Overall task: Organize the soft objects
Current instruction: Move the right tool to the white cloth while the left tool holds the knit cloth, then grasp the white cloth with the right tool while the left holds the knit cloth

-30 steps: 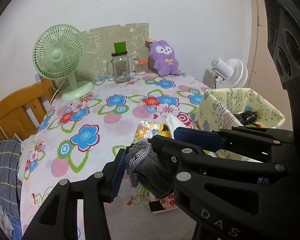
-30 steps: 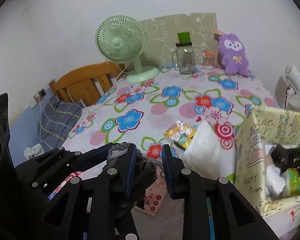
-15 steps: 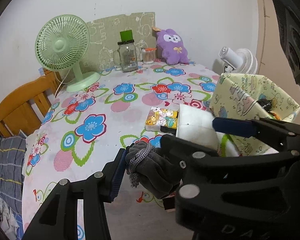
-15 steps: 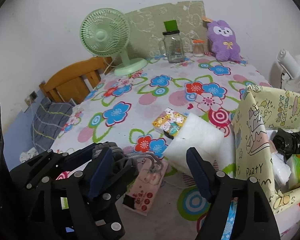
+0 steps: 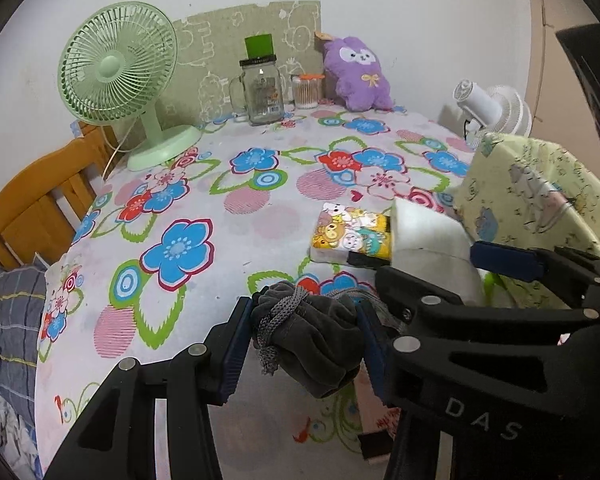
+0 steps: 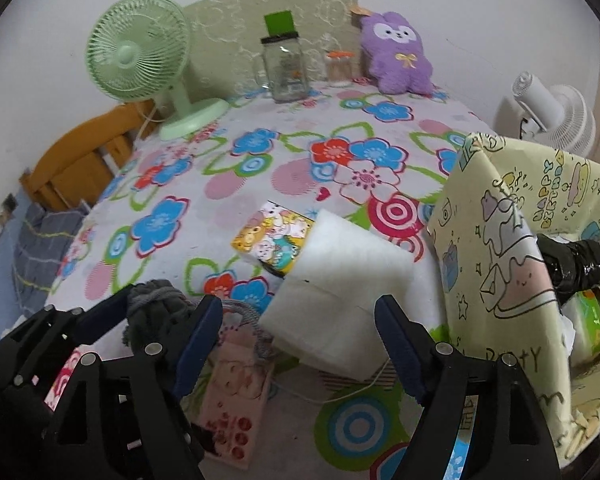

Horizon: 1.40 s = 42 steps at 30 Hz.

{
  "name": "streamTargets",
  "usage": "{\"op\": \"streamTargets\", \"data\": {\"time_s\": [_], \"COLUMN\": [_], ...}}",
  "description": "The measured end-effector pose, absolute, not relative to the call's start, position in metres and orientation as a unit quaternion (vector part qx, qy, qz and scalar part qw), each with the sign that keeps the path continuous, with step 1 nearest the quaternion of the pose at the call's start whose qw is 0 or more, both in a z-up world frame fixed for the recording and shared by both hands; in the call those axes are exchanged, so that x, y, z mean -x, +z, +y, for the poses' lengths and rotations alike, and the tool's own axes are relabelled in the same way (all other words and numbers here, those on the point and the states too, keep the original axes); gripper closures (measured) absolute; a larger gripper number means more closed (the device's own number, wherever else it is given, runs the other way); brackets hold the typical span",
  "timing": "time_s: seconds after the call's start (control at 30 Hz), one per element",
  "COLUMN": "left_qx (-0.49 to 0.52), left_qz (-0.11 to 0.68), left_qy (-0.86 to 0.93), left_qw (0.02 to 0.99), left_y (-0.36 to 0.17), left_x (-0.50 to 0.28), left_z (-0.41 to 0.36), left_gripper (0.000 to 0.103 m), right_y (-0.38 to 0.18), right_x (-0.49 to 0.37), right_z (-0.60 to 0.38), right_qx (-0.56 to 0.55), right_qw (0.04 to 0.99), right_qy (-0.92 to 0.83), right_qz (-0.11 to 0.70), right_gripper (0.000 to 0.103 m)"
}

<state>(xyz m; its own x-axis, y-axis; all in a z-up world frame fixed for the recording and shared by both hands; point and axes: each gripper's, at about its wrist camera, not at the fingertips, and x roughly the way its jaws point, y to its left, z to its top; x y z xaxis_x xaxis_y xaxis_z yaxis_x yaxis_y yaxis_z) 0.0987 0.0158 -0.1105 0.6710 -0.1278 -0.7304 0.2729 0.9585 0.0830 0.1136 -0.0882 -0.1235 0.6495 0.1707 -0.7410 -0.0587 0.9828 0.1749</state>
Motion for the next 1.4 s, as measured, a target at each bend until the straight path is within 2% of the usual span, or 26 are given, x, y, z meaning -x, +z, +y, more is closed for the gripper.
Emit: {"op": "streamTargets", "data": {"time_s": [0.2, 0.37, 0.43, 0.47, 0.5, 0.53, 0.7, 1.4], "left_qx": [-0.110, -0.130, -0.123, -0.121, -0.121, -0.123, -0.123, -0.124], "left_qz": [0.403, 0.404, 0.407, 0.409, 0.409, 0.409, 0.403, 0.355], "left_qy": [-0.111, -0.114, -0.117, -0.116, -0.116, -0.114, -0.110, -0.103], "left_qw": [0.902, 0.898, 0.897, 0.897, 0.897, 0.897, 0.900, 0.921], "left_y": [-0.122, -0.129, -0.129, -0.130, -0.129, -0.129, -0.125, -0.075], "left_x": [-0.109, -0.109, -0.111, -0.111, -0.111, -0.111, -0.107, -0.074], "left_z": [0.013, 0.006, 0.007, 0.008, 0.008, 0.008, 0.007, -0.001], "left_gripper": [0.050, 0.050, 0.050, 0.050, 0.050, 0.050, 0.050, 0.050], "right_y": [-0.136, -0.145, -0.144, -0.143, -0.143, -0.143, -0.144, -0.090], "right_x": [-0.127, -0.131, -0.131, -0.131, -0.131, -0.131, -0.128, -0.091], "right_z": [-0.087, -0.085, -0.081, -0.080, -0.079, -0.078, -0.079, -0.087], "right_qx": [-0.068, -0.058, -0.053, -0.051, -0.047, -0.042, -0.041, -0.030], "right_qw": [0.897, 0.892, 0.891, 0.890, 0.889, 0.888, 0.888, 0.914], "right_qy": [0.039, 0.036, 0.045, 0.049, 0.052, 0.053, 0.058, 0.071], "right_qz": [0.435, 0.446, 0.449, 0.451, 0.453, 0.455, 0.455, 0.397], "right_gripper": [0.023, 0.050, 0.067, 0.070, 0.084, 0.090, 0.095, 0.096]}}
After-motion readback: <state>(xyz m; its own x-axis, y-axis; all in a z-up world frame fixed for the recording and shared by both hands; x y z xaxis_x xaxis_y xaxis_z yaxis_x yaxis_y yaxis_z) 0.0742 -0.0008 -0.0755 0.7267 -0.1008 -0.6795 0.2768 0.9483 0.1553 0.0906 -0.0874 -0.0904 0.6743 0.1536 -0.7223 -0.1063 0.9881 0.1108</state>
